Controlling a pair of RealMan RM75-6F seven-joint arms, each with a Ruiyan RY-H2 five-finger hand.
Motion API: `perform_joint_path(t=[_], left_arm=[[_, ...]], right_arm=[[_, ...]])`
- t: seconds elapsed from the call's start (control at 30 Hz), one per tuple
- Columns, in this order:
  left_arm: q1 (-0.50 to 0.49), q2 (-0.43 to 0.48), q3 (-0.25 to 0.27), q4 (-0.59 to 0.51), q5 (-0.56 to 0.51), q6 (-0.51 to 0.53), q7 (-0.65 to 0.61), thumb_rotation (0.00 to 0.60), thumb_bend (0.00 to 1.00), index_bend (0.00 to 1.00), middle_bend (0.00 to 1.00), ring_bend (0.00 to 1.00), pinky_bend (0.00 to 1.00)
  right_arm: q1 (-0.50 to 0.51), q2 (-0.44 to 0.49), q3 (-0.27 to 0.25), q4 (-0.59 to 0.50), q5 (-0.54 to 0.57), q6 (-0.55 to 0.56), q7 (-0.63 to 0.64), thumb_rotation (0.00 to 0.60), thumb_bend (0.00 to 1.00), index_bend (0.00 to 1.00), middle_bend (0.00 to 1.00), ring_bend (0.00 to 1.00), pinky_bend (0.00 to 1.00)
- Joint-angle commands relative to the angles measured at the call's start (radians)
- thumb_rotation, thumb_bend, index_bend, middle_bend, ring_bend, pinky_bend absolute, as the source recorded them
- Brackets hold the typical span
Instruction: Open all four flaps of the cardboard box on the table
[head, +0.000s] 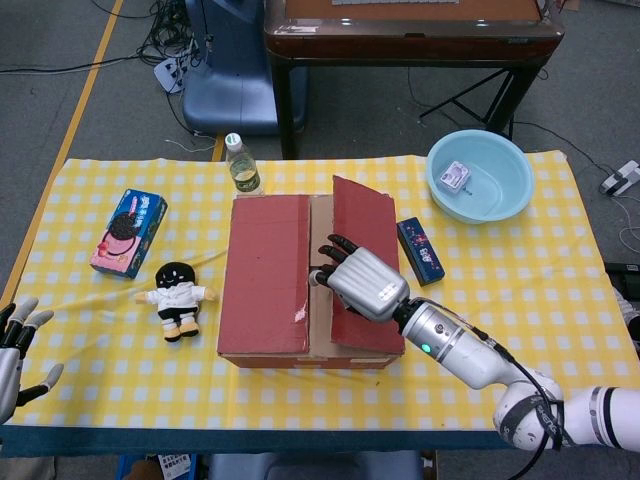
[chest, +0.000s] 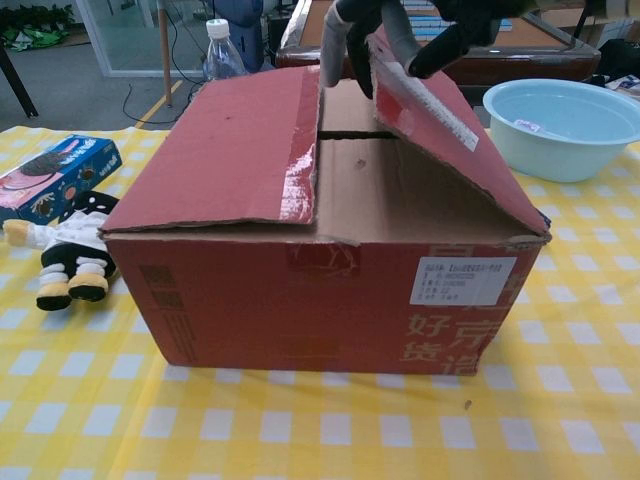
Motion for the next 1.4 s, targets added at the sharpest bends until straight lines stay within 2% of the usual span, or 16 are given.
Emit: perform_joint_path(t=[0.03, 0.4, 1.07, 1.4], left_arm=[[-0.001, 0.001, -0.001, 0.0, 0.0, 0.0, 0.0, 0.6, 0.27, 0.24, 0.08, 0.0, 0.0], [-0.007, 0.003, -0.001, -0.009, 0.007, -0.002, 0.013, 0.6, 0.27, 0.24, 0.08, 0.0, 0.0], [-0.02, 0.02, -0.002, -0.057, 0.037, 0.0, 0.051, 0.6, 0.27, 0.24, 0.08, 0.0, 0.0], [-0.036, 0.026, 0.0, -0.079, 0.054, -0.017, 0.076, 0.6, 0.27, 0.24, 0.08, 0.0, 0.0]], right_arm=[[-0.013, 0.031, 0.01, -0.019, -0.003, 0.026, 0.001, 0.6, 1.0, 0.33, 0.46, 0.15, 0.08], [-0.084, 0.166, 0.025, -0.093, -0.006, 0.104, 0.021, 0.6, 1.0, 0.33, 0.48, 0.16, 0.08], [-0.257, 0.392, 0.012, -0.137, -0.007, 0.193, 0.128, 0.6, 1.0, 0.33, 0.49, 0.17, 0.08], [-0.344, 0.408, -0.032, -0.104, -0.038, 0.195, 0.185, 0.6, 1.0, 0.33, 0.49, 0.17, 0.08]])
